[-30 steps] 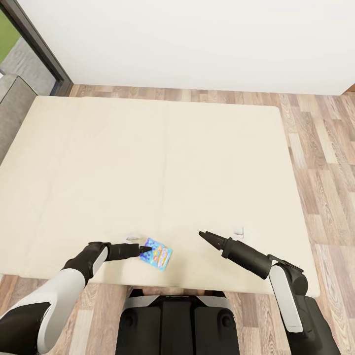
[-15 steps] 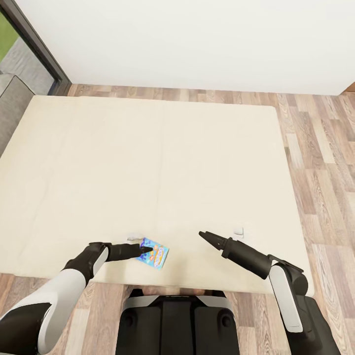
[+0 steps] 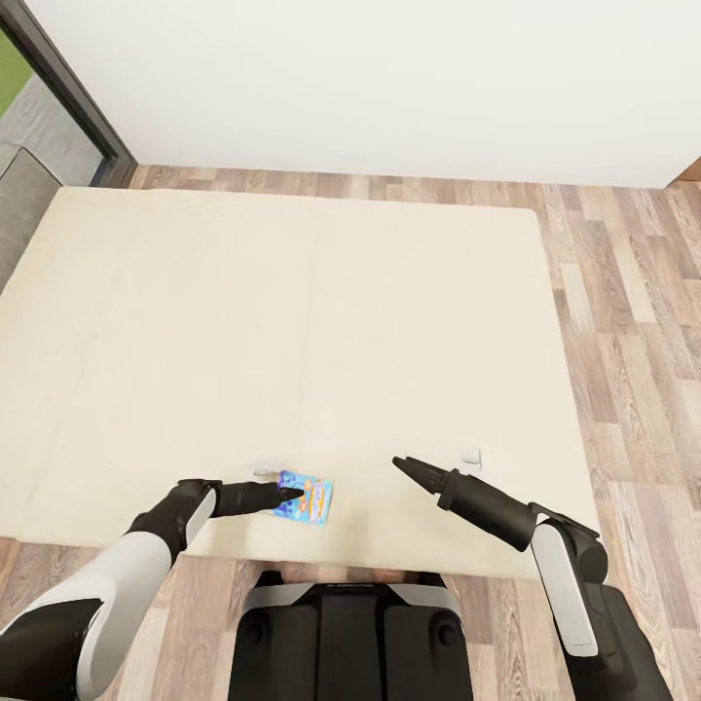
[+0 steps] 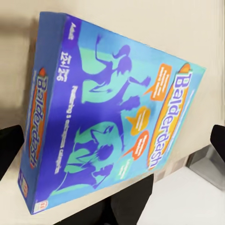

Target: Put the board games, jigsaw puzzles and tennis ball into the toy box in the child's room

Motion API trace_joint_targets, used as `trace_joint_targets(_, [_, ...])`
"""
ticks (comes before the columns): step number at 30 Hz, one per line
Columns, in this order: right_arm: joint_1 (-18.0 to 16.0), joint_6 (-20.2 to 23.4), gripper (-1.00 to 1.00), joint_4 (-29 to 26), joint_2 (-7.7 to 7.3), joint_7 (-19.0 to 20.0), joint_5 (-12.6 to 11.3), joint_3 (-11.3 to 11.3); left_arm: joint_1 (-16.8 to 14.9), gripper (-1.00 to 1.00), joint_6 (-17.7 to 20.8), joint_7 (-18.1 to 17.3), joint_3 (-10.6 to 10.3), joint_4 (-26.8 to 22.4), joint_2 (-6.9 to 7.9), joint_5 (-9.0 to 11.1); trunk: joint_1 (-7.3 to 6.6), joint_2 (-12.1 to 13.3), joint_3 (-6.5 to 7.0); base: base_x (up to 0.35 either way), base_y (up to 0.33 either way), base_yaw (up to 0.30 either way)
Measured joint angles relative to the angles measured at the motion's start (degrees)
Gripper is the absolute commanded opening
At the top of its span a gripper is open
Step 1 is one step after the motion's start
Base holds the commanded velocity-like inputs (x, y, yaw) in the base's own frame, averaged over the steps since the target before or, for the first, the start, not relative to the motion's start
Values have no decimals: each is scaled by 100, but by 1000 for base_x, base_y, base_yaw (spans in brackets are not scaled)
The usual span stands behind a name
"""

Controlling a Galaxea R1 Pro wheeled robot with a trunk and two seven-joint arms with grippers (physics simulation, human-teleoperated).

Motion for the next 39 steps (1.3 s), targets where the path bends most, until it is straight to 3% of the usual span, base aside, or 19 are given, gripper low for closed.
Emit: trace_joint_targets(39, [1,0,100,9,-75,8,-15,0,17,100,-10,9,-1,0,-98,-9,0,0,0,0,-86,0])
